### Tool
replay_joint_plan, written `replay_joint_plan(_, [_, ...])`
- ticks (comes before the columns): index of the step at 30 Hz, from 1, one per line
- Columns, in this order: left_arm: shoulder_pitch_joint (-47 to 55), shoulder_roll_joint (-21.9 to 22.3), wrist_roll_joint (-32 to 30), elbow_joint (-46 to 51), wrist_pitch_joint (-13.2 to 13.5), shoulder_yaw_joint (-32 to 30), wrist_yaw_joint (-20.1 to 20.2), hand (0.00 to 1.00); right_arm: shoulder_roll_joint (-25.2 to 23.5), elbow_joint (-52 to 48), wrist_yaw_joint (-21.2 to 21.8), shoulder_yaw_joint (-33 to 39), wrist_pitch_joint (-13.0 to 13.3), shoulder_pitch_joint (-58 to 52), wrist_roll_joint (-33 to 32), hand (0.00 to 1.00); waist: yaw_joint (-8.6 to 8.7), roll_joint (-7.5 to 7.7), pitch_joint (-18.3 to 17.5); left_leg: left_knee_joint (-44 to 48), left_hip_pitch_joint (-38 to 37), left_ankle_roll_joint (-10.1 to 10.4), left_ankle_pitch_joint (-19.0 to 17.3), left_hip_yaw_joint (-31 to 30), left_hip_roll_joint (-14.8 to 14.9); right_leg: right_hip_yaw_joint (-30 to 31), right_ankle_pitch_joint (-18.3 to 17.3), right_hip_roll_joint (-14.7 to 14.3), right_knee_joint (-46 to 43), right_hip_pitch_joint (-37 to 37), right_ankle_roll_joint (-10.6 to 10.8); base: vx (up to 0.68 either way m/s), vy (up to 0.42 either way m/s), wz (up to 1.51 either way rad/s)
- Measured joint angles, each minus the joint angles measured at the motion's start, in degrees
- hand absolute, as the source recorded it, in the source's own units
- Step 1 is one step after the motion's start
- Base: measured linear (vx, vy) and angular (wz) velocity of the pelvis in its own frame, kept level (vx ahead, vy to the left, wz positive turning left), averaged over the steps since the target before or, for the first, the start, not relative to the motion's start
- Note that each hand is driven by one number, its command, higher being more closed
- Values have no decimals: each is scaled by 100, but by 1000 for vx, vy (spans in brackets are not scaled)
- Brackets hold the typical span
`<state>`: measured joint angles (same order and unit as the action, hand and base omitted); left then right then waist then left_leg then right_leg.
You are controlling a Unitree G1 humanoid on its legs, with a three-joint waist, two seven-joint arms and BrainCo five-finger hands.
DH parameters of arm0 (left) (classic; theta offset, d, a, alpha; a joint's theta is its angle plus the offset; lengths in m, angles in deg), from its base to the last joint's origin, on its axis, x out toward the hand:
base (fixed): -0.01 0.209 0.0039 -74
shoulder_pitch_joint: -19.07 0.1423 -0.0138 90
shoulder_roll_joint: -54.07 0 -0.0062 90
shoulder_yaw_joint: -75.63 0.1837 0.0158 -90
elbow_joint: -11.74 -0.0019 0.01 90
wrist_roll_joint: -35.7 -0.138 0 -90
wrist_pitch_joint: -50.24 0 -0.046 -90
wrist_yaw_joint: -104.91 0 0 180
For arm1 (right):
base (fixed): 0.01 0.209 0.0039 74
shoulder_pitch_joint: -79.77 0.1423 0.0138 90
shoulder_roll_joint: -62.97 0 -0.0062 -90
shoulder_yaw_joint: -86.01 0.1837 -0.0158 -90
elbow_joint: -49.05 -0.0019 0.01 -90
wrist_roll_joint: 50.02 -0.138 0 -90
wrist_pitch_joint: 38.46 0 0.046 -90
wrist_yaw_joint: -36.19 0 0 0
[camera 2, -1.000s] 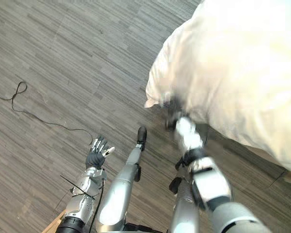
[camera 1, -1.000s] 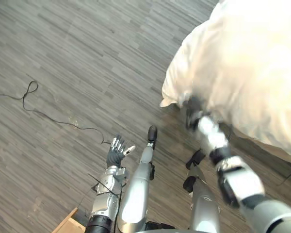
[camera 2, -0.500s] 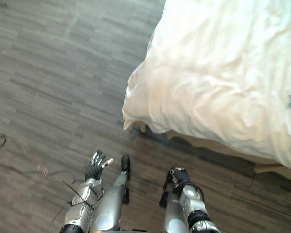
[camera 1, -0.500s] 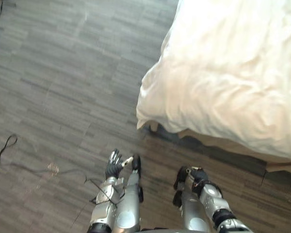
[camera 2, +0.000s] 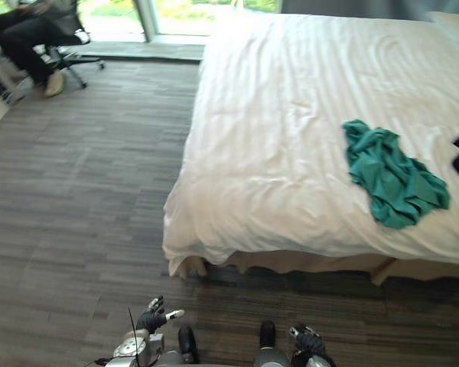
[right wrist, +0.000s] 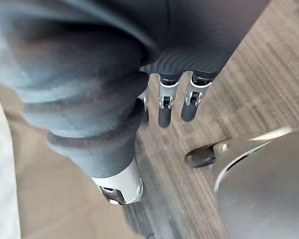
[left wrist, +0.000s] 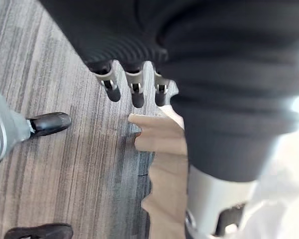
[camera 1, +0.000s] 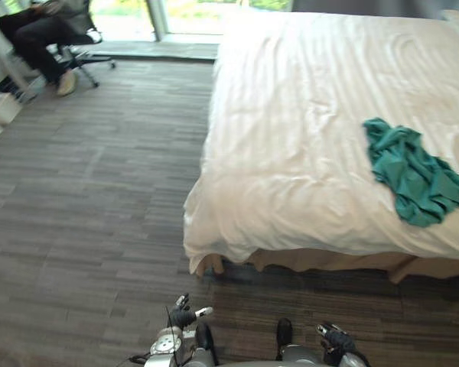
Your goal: Tidy the bed and pick cloth on bed and put in laundry
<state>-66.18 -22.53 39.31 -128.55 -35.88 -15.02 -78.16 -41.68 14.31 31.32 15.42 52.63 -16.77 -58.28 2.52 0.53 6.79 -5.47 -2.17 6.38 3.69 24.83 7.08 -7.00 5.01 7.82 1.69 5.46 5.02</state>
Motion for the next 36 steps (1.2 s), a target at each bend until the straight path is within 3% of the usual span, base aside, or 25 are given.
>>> replay_joint_plan(2, [-81, 1, -1, -42, -23, -25, -77, 0, 5, 4, -25, 79, 3, -43, 158, 0, 6, -15, -24, 4, -100, 71, -56, 219, 91, -47, 79, -80, 85, -16, -105, 83, -74, -60])
replay_joint_plan(9, [-80, 121, -95, -232, -34, -425, -221, 0, 20, 6, -130, 204, -20, -196, 366, 0, 143, -145, -108, 294, -477, 310, -346, 755, 438, 355, 175, -448, 387, -333, -127, 102, -81, -41])
replay_joint_plan(11, [-60, 134, -94, -234, -36, -473, -220, 0, 9, 9, -135, 219, -21, -192, 393, 0, 116, -139, -91, 1159, -360, 364, -689, 845, 667, 595, 107, -478, 361, -349, -143, 60, -49, -74])
replay_joint_plan(12, [-30, 161, -94, -230, -37, -509, -216, 0, 18, 5, -135, 213, -18, -189, 396, 0, 116, -142, -86, 2062, -126, 300, -838, 736, 859, 816, 40, -463, 263, -349, -162, 25, -62, -78])
replay_joint_plan(13, [-28, 204, -94, -225, -37, -563, -217, 0, 33, 5, -137, 210, -14, -185, 397, 0, 123, -142, -78, 2536, 20, 265, -858, 549, 943, 948, -4, -461, 173, -329, -168, 45, -63, -101])
replay_joint_plan(14, [-18, 331, -92, -199, -27, -698, -222, 0, 99, 6, -142, 190, -14, -169, 416, 0, 106, -220, -55, 3414, 363, 186, -805, -97, 1026, 1235, -97, -492, -46, -220, -160, 67, 13, -124])
replay_joint_plan(15, [38, 489, -90, -202, -21, -798, -227, 0, 171, 5, -147, 128, -15, -120, 436, 0, 50, -307, -19, 3943, 655, 74, -907, -912, 884, 1660, -131, -513, -176, -148, -157, 83, 85, -142])
replay_joint_plan(17, [55, 637, -87, -205, -21, -855, -241, 0, 257, 5, -167, 116, -20, 30, 438, 0, -42, -416, 9, 4127, 667, -43, -1304, -1992, 481, 2285, -109, -610, -196, -35, -150, 62, 207, -168])
replay_joint_plan(20, [87, 636, -90, -185, -8, -850, -341, 0, 194, -21, -169, -15, -22, 35, 449, 0, -20, -376, 8, 3889, 392, -167, -1600, -2862, 250, 2868, -161, -825, -243, -6, -46, -22, 280, -137])
replay_joint_plan(22, [87, 643, -77, 73, 51, -801, -396, 0, 103, -209, -171, -35, -18, -20, 497, 0, -5, -265, -31, 3289, -29, -470, -1948, -3337, -76, 3048, -174, -883, -376, 215, -59, -84, 270, -93])
replay_joint_plan(23, [81, 634, -68, 167, 63, -773, -426, 0, 84, -248, -170, -41, -15, -59, 505, 0, -9, -206, -44, 3199, -45, -470, -2023, -3379, -128, 3026, -168, -850, -443, 312, -99, -111, 261, -59])
replay_joint_plan(24, [70, 570, -23, 300, 99, -711, -464, 0, 57, -267, -166, -37, -12, -117, 518, 0, 24, -171, -57, 3025, -82, -296, -2250, -3274, -115, 3024, -113, -851, -557, 488, -1, -123, 282, -43])
replay_joint_plan(25, [1, 562, -2, 308, 110, -643, -457, 0, 12, -279, -167, -12, -11, -124, 557, 0, 73, -175, -54, 2815, -228, -258, -2487, -3135, -106, 3018, -7, -875, -650, 627, 190, -114, 284, -46])
replay_joint_plan(26, [-26, 567, 24, 308, 108, -623, -455, 0, 3, -292, -165, -13, -12, -112, 565, 0, 71, -163, -51, 2668, -258, -239, -2559, -3043, -117, 3023, 33, -858, -709, 717, 233, -116, 253, -66])
replay_joint_plan(29, [-128, 463, 29, 295, 100, -618, -461, 0, -123, -570, -160, 4, 9, -113, 561, 0, 59, -52, 18, 2048, -551, -306, -2639, -2431, -418, 3046, 391, -790, -907, 1091, 167, -149, 159, -112])
replay_joint_plan(30, [-151, 440, 28, 285, 94, -632, -463, 0, -176, -675, -166, -32, 6, -83, 562, 0, 7, -33, 106, 1862, -746, -444, -2570, -1954, -526, 2707, 889, -827, -725, 1105, -84, -261, 121, -173])
replay_joint_plan(31, [-131, 441, 29, 282, 97, -739, -465, 0, -238, -706, -161, -41, 9, -7, 562, 0, -41, -84, 133, 1723, -755, -709, -2400, -1529, -506, 1993, 1596, -798, -156, 1059, -642, -344, 75, -174])
replay_joint_plan(32, [-130, 424, 30, 262, 96, -822, -459, 0, -293, -734, -160, -37, 5, 64, 562, 0, -22, -105, 183, 1646, -748, -754, -2366, -1328, -524, 1322, 1447, -743, -324, 1098, -763, -285, 44, -160])
replay_joint_plan(33, [-207, 422, 38, 249, 91, -959, -461, 0, -340, -719, -152, 3, -12, 91, 553, 0, -31, -69, 225, 1528, -774, -837, -2328, -933, -548, 35, 404, -598, -1407, 1245, -797, -206, -1, -109])
replay_joint_plan(35, [-120, 435, 67, 235, 84, -1065, -461, 0, -322, -725, -144, -31, 5, 50, 608, 0, -37, -119, 249, 1571, -775, -898, -2288, -479, -492, -650, -728, -463, -2818, 1244, -727, -250, 87, -129])
replay_joint_plan(36, [-61, 453, 86, 201, 61, -1139, -458, 0, -325, -724, -140, -33, 14, 31, 620, 0, -59, -121, 243, 1598, -785, -912, -2280, -281, -469, -564, -1207, -441, -3519, 1134, -654, -251, 95, -109])
